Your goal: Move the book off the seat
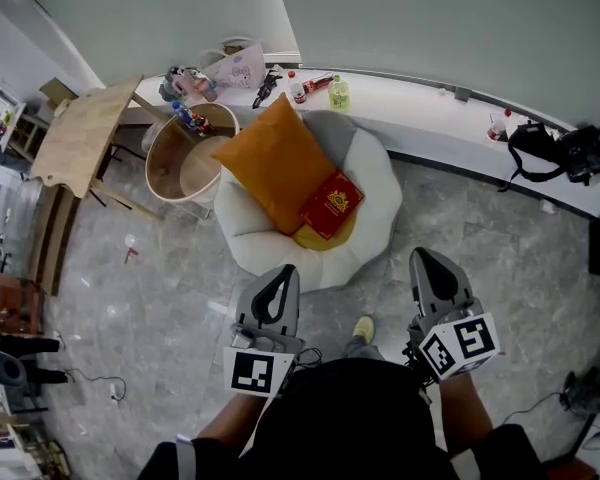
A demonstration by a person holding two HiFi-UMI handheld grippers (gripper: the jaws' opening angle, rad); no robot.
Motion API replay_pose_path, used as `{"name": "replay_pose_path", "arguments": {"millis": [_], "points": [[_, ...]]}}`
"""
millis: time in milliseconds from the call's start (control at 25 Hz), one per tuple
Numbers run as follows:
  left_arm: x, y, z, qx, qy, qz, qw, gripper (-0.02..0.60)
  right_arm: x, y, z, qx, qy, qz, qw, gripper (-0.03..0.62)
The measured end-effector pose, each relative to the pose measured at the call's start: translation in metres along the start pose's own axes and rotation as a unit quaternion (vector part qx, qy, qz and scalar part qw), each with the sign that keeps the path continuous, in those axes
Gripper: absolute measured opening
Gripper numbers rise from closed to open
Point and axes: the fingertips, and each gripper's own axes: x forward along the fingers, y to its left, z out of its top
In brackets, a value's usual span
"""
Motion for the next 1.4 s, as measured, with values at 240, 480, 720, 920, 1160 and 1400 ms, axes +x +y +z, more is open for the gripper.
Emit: {"name": "replay_pose_path", "arguments": {"millis": [240,480,720,920,1160,1400], "points": [[-0.001,0.001,0.007,0.012,-0.006,0.005,0.9999,0.011,-0.002,0.000,0.004,0.010,-0.009,0.008,1.000,0.008],[0.001,0.000,0.012,0.016,-0.014,0.008,0.9998,0.011,-0.003,-0.003,0.011,0.004,-0.018,0.010,1.000,0.008],[-0.002,0.006,0.018,0.023,-0.015,0.014,0.9995,0.011,0.003,0.004,0.016,-0.001,-0.022,0.021,1.000,0.008],[-0.003,0.008,0.019,0.015,-0.022,0.016,0.9995,0.011,0.008,0.007,0.018,0.000,-0.025,0.025,0.999,0.008],[-0.002,0.017,0.018,0.009,-0.026,0.018,0.9995,0.011,0.017,0.012,0.018,-0.005,-0.019,0.025,0.999,0.008],[0.009,0.028,0.013,0.001,-0.019,0.015,0.9997,0.011,0.029,0.011,0.016,-0.005,-0.010,0.021,1.000,0.008]]}}
